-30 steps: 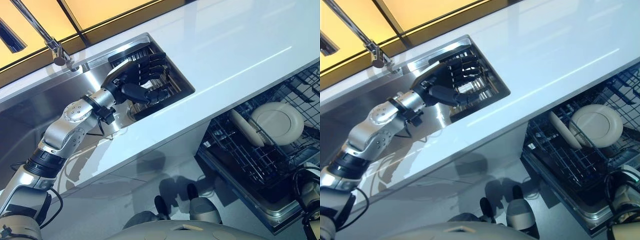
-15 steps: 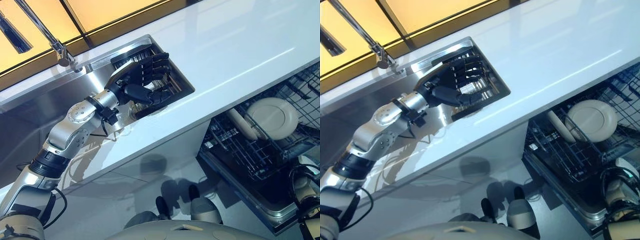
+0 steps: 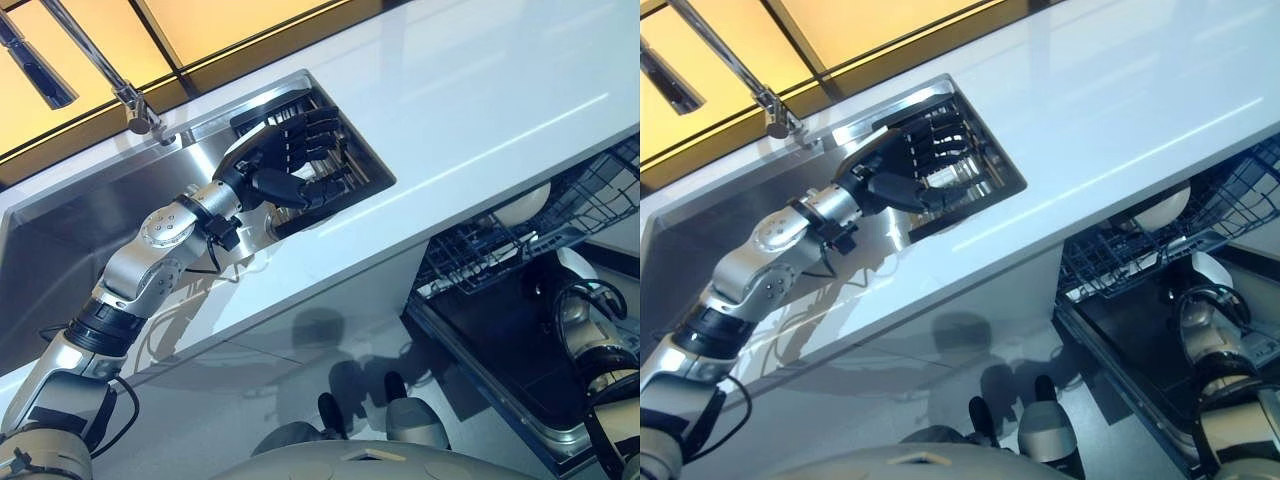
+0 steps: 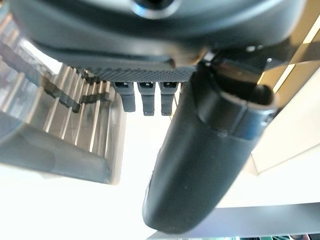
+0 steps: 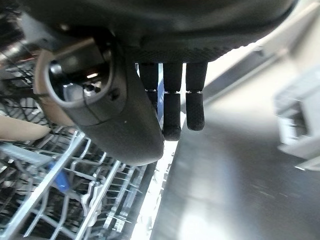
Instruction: Pick up plates and place into dishwasher.
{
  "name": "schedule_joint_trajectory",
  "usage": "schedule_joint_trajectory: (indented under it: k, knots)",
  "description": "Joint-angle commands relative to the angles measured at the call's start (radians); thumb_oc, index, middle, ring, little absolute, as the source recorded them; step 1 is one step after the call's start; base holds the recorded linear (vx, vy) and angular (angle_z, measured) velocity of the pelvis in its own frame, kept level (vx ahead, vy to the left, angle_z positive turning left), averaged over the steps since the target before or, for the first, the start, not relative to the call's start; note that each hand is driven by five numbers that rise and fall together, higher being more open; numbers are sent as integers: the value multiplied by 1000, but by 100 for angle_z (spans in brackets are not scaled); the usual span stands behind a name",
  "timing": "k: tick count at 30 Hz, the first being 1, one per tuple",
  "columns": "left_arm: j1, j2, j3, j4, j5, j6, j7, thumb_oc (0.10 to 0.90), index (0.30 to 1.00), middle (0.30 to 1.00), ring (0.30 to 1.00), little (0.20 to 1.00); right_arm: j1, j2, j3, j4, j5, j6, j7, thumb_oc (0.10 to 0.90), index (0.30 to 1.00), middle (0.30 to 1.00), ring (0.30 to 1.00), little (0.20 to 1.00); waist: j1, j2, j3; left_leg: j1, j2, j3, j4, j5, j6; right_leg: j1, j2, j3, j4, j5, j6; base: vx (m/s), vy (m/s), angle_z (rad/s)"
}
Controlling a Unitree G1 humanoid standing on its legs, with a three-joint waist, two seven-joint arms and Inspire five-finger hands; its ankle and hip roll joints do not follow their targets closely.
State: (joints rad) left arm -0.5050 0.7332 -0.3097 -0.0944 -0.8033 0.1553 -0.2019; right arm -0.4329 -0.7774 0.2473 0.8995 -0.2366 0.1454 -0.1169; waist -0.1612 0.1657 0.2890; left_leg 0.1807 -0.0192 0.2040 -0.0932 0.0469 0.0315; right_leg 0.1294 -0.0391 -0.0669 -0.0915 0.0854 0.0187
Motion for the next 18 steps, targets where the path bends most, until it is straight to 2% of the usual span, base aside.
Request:
schedule_joint_trajectory:
  k: [1, 8, 18]
  knots:
    - [-129, -14, 7, 24, -14, -93, 8, 800, 900, 900, 900, 900, -218, -14, 52, -23, 12, -73, -37, 100, 300, 300, 300, 200, 63, -35, -89, -13, -20, -19, 55, -114, -19, -25, 4, -8, 61, -86, 71, 28, -4, 6]
    - [-102, -1, 13, 23, -31, -112, -21, 800, 900, 900, 900, 900, -253, -35, 62, 29, 26, -80, -16, 100, 300, 300, 300, 200, 83, -33, -97, -13, -27, -35, 54, -112, -16, -19, 2, -15, 58, -87, 67, 27, 10, 10]
    - [-102, 2, 13, 3, -55, -129, -42, 800, 900, 900, 900, 900, -176, -52, 27, 11, 25, -90, -27, 100, 300, 300, 300, 200, 65, -50, -101, -5, -22, -23, 48, -114, -15, -20, 5, -11, 58, -84, 72, 0, 5, 1]
